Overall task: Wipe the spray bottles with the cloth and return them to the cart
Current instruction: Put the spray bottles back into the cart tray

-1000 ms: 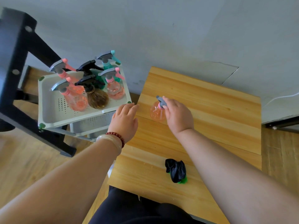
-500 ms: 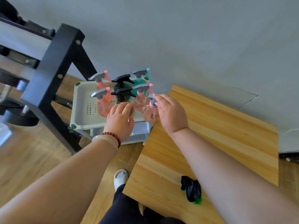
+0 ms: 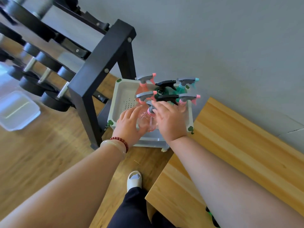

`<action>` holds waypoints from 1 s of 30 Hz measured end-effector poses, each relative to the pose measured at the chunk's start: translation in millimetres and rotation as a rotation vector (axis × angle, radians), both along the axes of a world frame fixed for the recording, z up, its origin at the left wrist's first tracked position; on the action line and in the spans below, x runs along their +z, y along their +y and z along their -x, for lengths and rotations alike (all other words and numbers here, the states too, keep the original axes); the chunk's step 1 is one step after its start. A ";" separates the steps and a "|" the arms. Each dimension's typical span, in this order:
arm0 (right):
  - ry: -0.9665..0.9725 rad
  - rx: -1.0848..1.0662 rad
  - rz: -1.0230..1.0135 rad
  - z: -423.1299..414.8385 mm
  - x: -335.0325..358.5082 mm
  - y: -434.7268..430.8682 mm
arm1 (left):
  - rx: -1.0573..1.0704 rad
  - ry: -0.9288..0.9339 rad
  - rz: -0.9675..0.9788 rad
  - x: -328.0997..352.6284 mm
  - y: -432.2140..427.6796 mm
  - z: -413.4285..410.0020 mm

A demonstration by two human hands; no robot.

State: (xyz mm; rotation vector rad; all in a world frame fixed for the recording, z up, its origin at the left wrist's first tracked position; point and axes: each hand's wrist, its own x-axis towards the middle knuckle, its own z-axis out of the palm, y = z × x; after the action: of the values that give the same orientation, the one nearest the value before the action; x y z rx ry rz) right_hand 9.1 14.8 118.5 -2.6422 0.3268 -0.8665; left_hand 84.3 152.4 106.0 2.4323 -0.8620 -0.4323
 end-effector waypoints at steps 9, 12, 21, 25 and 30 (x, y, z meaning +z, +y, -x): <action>0.027 0.005 -0.016 -33.5 -2.5 35.8 | 0.108 0.103 0.093 -7.3 6.6 -25.2; 0.075 0.038 -0.109 -36.5 -5.5 39.7 | 0.080 0.119 0.118 -12.0 10.1 -33.4; 0.216 -0.045 -0.207 -23.1 -24.7 28.5 | 0.275 0.142 0.209 -21.4 21.3 -67.8; 0.349 -0.060 -0.175 -18.6 -36.6 24.4 | 0.392 0.181 0.192 -27.4 10.5 -82.5; 0.448 -0.040 -0.106 -18.9 -55.1 12.4 | 0.440 0.203 0.170 -39.2 -9.0 -91.0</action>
State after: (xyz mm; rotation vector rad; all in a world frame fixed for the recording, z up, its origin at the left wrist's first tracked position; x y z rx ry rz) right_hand 27.9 27.2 63.4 -2.7133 0.5198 -0.2471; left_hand 175.3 143.3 66.8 2.2830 -0.2534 -0.4098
